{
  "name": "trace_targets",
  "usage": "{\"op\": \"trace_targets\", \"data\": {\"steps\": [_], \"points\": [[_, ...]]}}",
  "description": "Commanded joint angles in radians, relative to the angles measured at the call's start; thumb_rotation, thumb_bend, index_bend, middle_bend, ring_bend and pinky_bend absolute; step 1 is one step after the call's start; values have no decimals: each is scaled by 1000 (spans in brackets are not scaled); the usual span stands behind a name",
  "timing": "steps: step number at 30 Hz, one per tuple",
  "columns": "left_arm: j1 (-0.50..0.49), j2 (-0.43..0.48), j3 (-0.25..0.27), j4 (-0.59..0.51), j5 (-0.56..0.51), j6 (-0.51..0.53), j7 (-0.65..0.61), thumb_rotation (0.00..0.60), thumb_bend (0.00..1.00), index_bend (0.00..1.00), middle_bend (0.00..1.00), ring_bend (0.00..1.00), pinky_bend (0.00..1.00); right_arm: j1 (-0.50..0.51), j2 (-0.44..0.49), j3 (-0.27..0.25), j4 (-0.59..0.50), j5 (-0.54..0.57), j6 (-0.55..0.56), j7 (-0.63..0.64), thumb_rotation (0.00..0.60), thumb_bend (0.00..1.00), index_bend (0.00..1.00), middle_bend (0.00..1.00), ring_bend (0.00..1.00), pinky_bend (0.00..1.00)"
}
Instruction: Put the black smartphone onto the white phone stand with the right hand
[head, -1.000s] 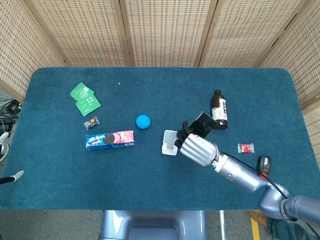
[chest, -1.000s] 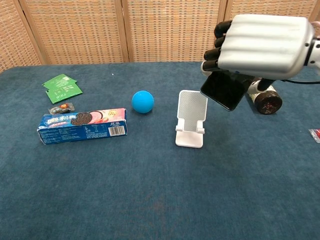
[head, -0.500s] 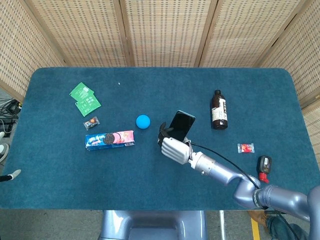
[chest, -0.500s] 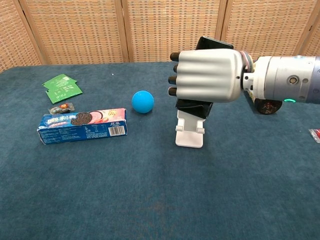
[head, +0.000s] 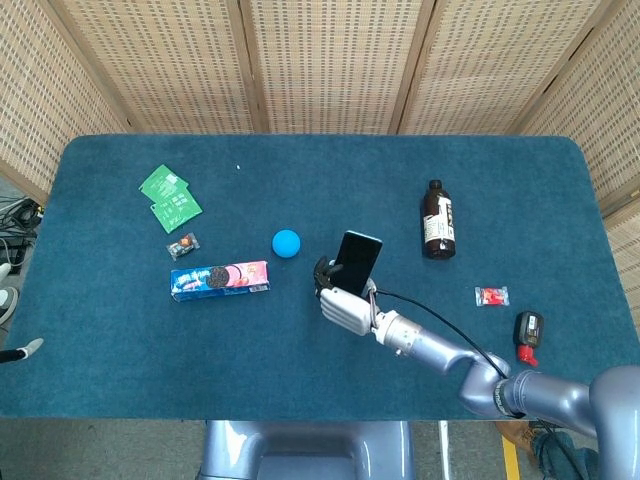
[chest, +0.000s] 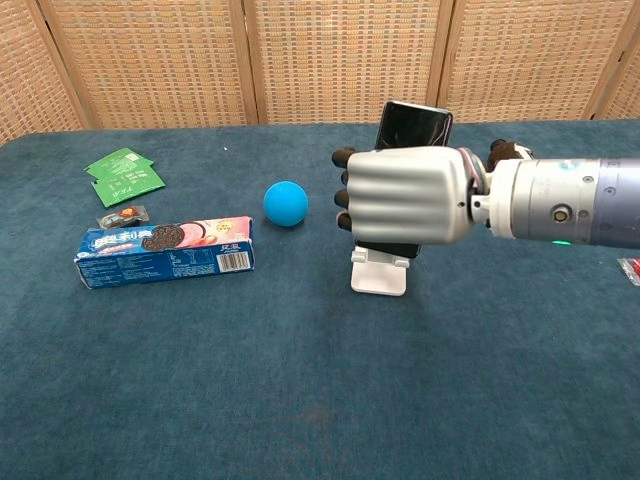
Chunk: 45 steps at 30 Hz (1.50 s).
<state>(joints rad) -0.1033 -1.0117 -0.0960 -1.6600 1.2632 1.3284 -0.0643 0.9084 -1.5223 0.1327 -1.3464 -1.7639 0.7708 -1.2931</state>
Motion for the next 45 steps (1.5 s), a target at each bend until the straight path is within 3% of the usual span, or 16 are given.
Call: {"op": "trace_targets", "data": {"steps": [1, 6, 8, 10, 13, 15, 18, 27, 31, 35, 39, 45], "points": [[-1, 0, 0, 1, -1, -2, -3, 600, 0, 0, 0, 0, 0, 0, -9, -10, 7, 6, -6, -10, 600, 220, 520, 564, 513, 356], [-1, 1, -1, 2, -2, -1, -6, 600, 0, 0, 0, 0, 0, 3, -14, -17, 10, 10, -9, -12, 600, 218, 521, 551, 513, 356], [-1, 2, -1, 2, -2, -2, -7, 600, 0, 0, 0, 0, 0, 3, -16, -19, 9, 14, -7, -14, 600, 213, 472, 514, 495, 350], [0, 1, -1, 3, -2, -1, -7, 600, 0, 0, 0, 0, 0, 2, -15, -21, 6, 17, -5, -13, 600, 181, 227, 343, 392, 283], [0, 1, -1, 3, -1, -1, -7, 600, 0, 0, 0, 0, 0, -8, -12, -17, -5, 30, 10, -18, 600, 57, 6, 51, 236, 153], [0, 2, 0, 3, 0, 0, -7, 600, 0, 0, 0, 0, 0, -16, -12, -12, -14, 36, 28, -31, 600, 6, 0, 0, 212, 128], [1, 3, 1, 0, 4, 3, -9, 600, 0, 0, 0, 0, 0, -34, -1, 0, -40, 49, 65, -50, 600, 0, 0, 0, 212, 125], [8, 8, 9, -6, 32, 19, -22, 600, 0, 0, 0, 0, 0, -122, 138, 4, -188, 64, 206, -1, 600, 0, 0, 0, 212, 120], [17, 12, 17, -12, 67, 43, -36, 600, 0, 0, 0, 0, 0, -268, 288, 7, -226, 129, 403, 267, 600, 0, 0, 5, 178, 69], [28, 17, 23, -17, 98, 70, -50, 600, 0, 0, 0, 0, 0, -383, 358, 4, -240, 269, 471, 598, 600, 0, 0, 0, 23, 6], [38, 22, 30, -29, 129, 101, -52, 600, 0, 0, 0, 0, 0, -487, 401, -16, -267, 359, 501, 930, 600, 0, 0, 0, 0, 0], [48, 19, 39, -34, 159, 127, -45, 600, 0, 0, 0, 0, 0, -589, 388, -64, -223, 347, 583, 1125, 600, 0, 0, 0, 0, 0]]}}
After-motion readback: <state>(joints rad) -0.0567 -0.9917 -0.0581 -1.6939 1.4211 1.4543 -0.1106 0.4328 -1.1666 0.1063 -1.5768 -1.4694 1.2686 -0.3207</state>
